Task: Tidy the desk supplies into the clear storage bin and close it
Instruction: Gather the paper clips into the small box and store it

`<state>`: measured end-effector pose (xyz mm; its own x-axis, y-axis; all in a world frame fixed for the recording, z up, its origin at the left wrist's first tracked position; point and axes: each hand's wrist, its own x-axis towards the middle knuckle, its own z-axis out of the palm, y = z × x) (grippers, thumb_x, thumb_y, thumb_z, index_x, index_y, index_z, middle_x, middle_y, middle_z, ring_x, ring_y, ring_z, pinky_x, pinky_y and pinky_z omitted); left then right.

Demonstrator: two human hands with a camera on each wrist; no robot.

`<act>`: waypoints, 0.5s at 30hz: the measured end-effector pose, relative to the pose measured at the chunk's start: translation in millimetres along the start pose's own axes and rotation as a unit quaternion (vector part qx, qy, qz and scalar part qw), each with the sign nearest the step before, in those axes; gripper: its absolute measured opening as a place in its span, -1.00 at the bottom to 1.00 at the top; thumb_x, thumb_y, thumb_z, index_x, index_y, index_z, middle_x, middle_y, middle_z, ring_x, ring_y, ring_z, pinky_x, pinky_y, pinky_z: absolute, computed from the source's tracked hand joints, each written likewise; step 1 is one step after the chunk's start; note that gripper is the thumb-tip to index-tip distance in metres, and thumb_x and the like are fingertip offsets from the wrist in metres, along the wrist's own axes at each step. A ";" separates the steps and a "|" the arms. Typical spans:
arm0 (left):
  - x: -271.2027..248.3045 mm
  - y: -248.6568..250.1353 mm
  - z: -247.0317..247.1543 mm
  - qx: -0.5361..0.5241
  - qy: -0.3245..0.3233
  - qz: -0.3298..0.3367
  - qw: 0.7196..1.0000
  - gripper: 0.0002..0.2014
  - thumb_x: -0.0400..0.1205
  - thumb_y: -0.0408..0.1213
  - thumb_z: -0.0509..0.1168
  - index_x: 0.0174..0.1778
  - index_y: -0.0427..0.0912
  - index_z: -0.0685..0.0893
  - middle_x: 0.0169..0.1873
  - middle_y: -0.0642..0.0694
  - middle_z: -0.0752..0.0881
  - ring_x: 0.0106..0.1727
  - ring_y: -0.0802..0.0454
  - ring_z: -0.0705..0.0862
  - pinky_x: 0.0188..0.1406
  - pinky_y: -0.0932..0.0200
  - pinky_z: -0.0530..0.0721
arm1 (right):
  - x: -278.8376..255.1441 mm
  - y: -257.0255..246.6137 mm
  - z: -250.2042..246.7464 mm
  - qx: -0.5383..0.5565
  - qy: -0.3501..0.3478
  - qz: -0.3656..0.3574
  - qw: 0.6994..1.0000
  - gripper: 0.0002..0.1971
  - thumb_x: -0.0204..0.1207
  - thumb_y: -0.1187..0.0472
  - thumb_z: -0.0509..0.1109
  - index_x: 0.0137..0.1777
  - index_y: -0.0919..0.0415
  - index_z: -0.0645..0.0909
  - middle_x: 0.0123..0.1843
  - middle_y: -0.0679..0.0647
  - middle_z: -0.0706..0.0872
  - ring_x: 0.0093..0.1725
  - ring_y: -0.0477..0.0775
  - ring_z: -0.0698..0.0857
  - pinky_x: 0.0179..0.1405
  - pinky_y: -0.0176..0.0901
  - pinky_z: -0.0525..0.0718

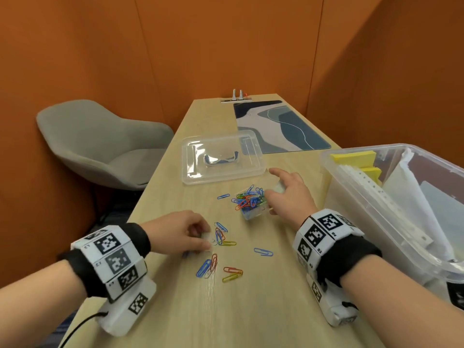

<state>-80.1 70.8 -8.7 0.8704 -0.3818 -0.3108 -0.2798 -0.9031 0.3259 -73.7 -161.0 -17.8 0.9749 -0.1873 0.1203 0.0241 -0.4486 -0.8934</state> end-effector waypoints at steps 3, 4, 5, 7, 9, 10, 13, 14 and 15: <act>11.5 9.6 0.3 -0.014 0.045 0.039 0.998 -0.67 0.57 -0.04 0.34 0.22 -0.02 0.63 0.12 0.03 0.66 0.11 0.12 0.64 0.09 0.31 0.58 | -0.4 -0.6 -2.6 -0.004 0.001 0.002 1.000 -0.44 0.48 0.33 0.26 0.50 0.04 0.41 0.25 0.09 0.39 -0.01 0.16 0.67 0.10 0.09 0.72; 19.1 9.5 -3.4 -0.005 0.078 0.044 0.996 -0.68 0.60 -0.06 0.30 0.26 -0.03 0.61 0.18 0.00 0.65 0.13 0.11 0.63 0.10 0.30 0.56 | -0.3 -0.3 -3.4 -0.006 -0.003 0.007 1.000 -0.43 0.47 0.37 0.24 0.49 0.03 0.41 0.30 0.12 0.39 -0.07 0.11 0.65 -0.03 -0.01 0.76; 28.1 8.0 -7.3 0.004 0.101 0.043 0.994 -0.66 0.64 -0.09 0.25 0.32 -0.06 0.57 0.26 -0.03 0.63 0.19 0.08 0.62 0.15 0.27 0.54 | 0.2 0.5 -3.7 -0.002 -0.006 0.018 1.000 -0.42 0.47 0.42 0.22 0.49 0.03 0.40 0.33 0.14 0.37 -0.09 0.09 0.65 -0.23 -0.16 0.78; 45.1 4.1 -11.9 0.011 0.104 0.018 0.994 -0.58 0.68 -0.16 0.17 0.49 -0.10 0.42 0.45 -0.07 0.51 0.37 0.02 0.54 0.34 0.20 0.44 | 1.0 1.4 -3.0 0.018 -0.013 0.048 0.999 -0.39 0.47 0.47 0.16 0.50 0.02 0.39 0.37 0.14 0.33 0.03 0.25 0.68 -0.58 -0.37 0.69; 59.7 4.8 -12.1 0.013 0.065 -0.001 0.998 -0.50 0.70 -0.16 0.14 0.59 -0.10 0.26 0.56 -0.07 0.37 0.52 -0.01 0.40 0.49 0.19 0.29 | 1.5 1.4 -2.3 0.026 -0.016 0.066 0.997 -0.38 0.48 0.50 0.13 0.51 0.01 0.37 0.38 0.14 0.31 0.14 0.34 0.66 -0.58 -0.33 0.72; 65.2 7.7 -11.3 0.022 0.039 0.004 0.999 -0.48 0.71 -0.16 0.13 0.61 -0.10 0.22 0.59 -0.06 0.32 0.56 -0.01 0.34 0.52 0.21 0.23 | 1.9 1.6 -2.2 0.026 -0.017 0.072 0.997 -0.38 0.48 0.50 0.12 0.51 0.01 0.37 0.38 0.15 0.31 0.16 0.35 0.65 -0.51 -0.25 0.75; 72.5 16.5 -8.9 0.048 -0.012 0.044 0.998 -0.48 0.71 -0.11 0.12 0.61 -0.06 0.22 0.60 -0.01 0.30 0.58 0.02 0.30 0.54 0.24 0.17 | 2.1 1.6 -2.9 0.024 -0.022 0.080 0.996 -0.38 0.50 0.52 0.10 0.52 0.02 0.36 0.39 0.17 0.29 0.16 0.36 0.64 -0.38 -0.10 0.79; 70.8 17.7 -8.4 0.045 -0.015 0.058 0.997 -0.50 0.70 -0.09 0.13 0.59 -0.01 0.27 0.57 0.01 0.35 0.55 0.04 0.34 0.52 0.24 0.20 | 2.0 1.3 -3.8 0.024 -0.021 0.080 0.996 -0.38 0.50 0.52 0.10 0.52 0.02 0.36 0.39 0.17 0.29 0.15 0.34 0.63 -0.36 -0.08 0.78; 66.7 17.4 -7.4 0.038 -0.012 0.073 0.997 -0.53 0.68 -0.08 0.17 0.54 0.03 0.36 0.52 0.04 0.42 0.50 0.06 0.40 0.50 0.23 0.26 | 2.4 1.4 -4.5 0.021 -0.020 0.077 0.997 -0.38 0.51 0.53 0.11 0.52 0.02 0.35 0.39 0.17 0.29 0.11 0.29 0.61 -0.36 -0.10 0.76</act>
<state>-23.9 31.0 -17.2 0.8084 -0.5140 -0.2869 -0.4332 -0.8494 0.3012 -72.4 -166.1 -16.9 0.9758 -0.2157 -0.0360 -0.1178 -0.3799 -0.9175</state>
